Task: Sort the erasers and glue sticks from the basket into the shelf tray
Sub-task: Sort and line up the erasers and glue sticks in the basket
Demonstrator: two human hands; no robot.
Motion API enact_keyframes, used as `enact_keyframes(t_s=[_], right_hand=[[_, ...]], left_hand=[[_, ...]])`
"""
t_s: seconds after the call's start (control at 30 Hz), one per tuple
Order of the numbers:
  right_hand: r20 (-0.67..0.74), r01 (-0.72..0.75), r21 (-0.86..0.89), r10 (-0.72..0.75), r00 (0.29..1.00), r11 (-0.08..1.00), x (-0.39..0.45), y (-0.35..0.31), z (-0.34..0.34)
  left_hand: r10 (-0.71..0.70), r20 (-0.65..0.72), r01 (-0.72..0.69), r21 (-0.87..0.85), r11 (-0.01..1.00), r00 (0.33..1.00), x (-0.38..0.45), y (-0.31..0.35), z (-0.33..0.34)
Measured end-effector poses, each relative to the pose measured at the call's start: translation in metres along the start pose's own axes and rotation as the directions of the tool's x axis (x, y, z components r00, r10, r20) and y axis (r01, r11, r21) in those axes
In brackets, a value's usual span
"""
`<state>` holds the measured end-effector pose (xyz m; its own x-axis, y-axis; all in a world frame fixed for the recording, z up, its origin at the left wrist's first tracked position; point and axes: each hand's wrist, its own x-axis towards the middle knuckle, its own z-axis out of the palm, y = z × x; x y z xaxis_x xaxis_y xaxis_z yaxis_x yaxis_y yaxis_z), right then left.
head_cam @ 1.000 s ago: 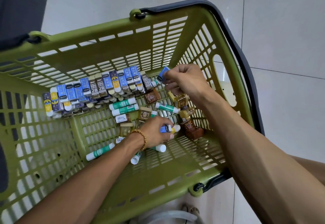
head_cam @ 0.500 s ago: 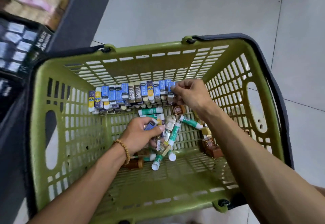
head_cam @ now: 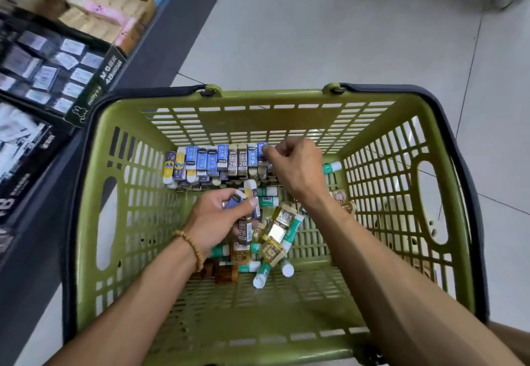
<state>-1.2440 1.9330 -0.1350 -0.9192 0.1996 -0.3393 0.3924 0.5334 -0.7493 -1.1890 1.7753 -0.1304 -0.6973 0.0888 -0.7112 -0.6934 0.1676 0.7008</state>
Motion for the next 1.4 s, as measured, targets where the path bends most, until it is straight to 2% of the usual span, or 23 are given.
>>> enact_keyframes(t_s=[0.07,0.13,0.2,0.3,0.43,0.53,0.73,0.9,0.97,1.0,1.07,1.13,1.17,1.3,1.4], right_hand=[[0.178,-0.055,0.141,0.029,0.984,0.989,-0.014,-0.002,-0.011],[0.414,-0.19,0.224,0.084,0.906,0.956,-0.025,-0.001,-0.022],[0.501,-0.226,0.202,0.097,0.86,0.953,-0.029,0.004,-0.028],[0.445,-0.251,0.181,0.148,0.883,0.951,-0.027,0.009,-0.033],[0.262,-0.249,0.177,0.199,0.944,0.952,-0.013,0.016,-0.041],[0.198,-0.24,0.139,0.211,0.957,0.961,0.003,0.014,-0.039],[0.164,-0.16,0.011,0.156,0.974,0.987,0.023,0.008,-0.017],[0.018,-0.049,-0.126,0.052,0.998,0.991,0.022,0.011,-0.007],[-0.026,-0.013,-0.069,0.011,1.0,0.998,0.01,0.008,-0.015],[0.001,-0.017,0.012,0.017,1.0,1.0,0.002,0.007,-0.021],[0.228,-0.105,0.166,0.066,0.972,0.981,-0.014,0.004,-0.034],[0.464,-0.203,0.2,0.09,0.881,0.958,-0.028,0.005,-0.041],[0.51,-0.205,0.19,0.082,0.856,0.96,-0.031,0.007,-0.042],[0.475,-0.222,0.201,0.104,0.874,0.954,-0.034,0.013,-0.046],[0.325,-0.31,0.269,0.217,0.921,0.912,-0.029,0.017,-0.052]], left_hand=[[0.014,-0.003,-0.014,0.016,1.0,1.0,0.003,0.004,0.003],[0.025,-0.001,-0.025,0.021,0.999,1.0,0.007,0.005,0.005],[0.02,0.021,-0.02,0.034,0.999,1.0,0.008,0.007,0.008],[-0.028,0.032,0.028,-0.01,1.0,0.999,0.009,0.012,0.014],[-0.089,-0.018,0.085,-0.158,0.984,0.996,0.007,0.014,0.013],[-0.102,-0.063,0.092,-0.142,0.986,0.993,0.004,0.012,0.006],[-0.103,-0.195,0.062,-0.206,0.976,0.975,0.007,0.012,-0.003],[-0.122,-0.162,0.075,-0.272,0.959,0.979,0.001,0.019,-0.002],[-0.115,-0.145,0.067,-0.297,0.953,0.983,0.0,0.022,-0.001],[-0.111,-0.142,0.063,-0.31,0.949,0.984,0.0,0.024,0.0],[-0.1,-0.135,0.049,-0.334,0.941,0.986,0.001,0.025,0.003],[-0.082,-0.121,0.037,-0.335,0.941,0.989,0.001,0.026,0.009],[-0.07,-0.117,0.028,-0.323,0.946,0.991,0.001,0.027,0.013],[-0.06,-0.107,0.024,-0.309,0.951,0.992,0.001,0.029,0.025],[-0.059,-0.124,0.028,-0.238,0.971,0.991,0.003,0.026,0.025]])
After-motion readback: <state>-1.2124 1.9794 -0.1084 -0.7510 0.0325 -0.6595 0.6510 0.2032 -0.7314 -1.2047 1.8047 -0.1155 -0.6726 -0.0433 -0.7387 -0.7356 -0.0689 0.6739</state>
